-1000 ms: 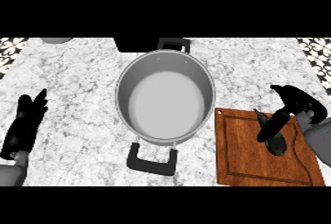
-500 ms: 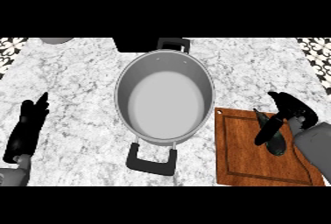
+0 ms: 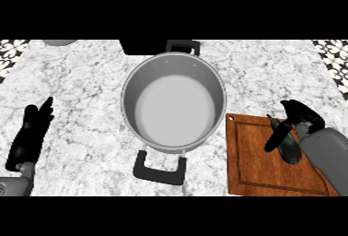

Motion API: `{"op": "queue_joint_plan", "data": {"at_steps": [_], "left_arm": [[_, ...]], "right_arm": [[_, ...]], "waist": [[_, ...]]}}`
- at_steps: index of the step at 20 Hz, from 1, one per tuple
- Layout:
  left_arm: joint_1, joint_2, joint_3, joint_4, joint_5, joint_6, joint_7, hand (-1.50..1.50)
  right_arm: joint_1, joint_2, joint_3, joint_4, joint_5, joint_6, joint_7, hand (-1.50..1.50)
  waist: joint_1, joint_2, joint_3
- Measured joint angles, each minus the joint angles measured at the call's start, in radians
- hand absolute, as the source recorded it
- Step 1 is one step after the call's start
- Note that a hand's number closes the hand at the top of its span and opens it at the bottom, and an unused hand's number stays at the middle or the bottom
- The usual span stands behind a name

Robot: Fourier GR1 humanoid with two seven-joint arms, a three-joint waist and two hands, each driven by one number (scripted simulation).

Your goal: Pick the eggplant from the cutting board and place it in the pot

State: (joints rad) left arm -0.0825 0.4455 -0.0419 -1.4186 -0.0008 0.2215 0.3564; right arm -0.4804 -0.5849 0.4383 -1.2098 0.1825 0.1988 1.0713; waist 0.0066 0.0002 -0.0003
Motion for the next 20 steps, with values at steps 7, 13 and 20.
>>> {"op": "queue_joint_plan", "data": {"at_steps": [7, 13, 20], "left_arm": [[-0.020, 0.002, 0.034, 0.003, -0.015, -0.027, 0.020, 0.00], [-0.024, -0.014, 0.058, -0.004, -0.034, -0.045, 0.032, 0.00], [-0.020, -0.058, 0.065, -0.024, -0.077, -0.048, 0.047, 0.00]], "right_arm": [[0.033, 0.040, -0.029, 0.030, 0.032, 0.012, -0.014, -1.50], [0.071, 0.078, -0.066, 0.052, 0.079, 0.014, -0.036, -1.50], [0.074, 0.105, -0.136, 0.105, 0.131, 0.038, -0.083, 1.50]], "waist": [[-0.004, -0.001, 0.000], [-0.005, -0.001, 0.000], [-0.002, -0.004, -0.003]]}}
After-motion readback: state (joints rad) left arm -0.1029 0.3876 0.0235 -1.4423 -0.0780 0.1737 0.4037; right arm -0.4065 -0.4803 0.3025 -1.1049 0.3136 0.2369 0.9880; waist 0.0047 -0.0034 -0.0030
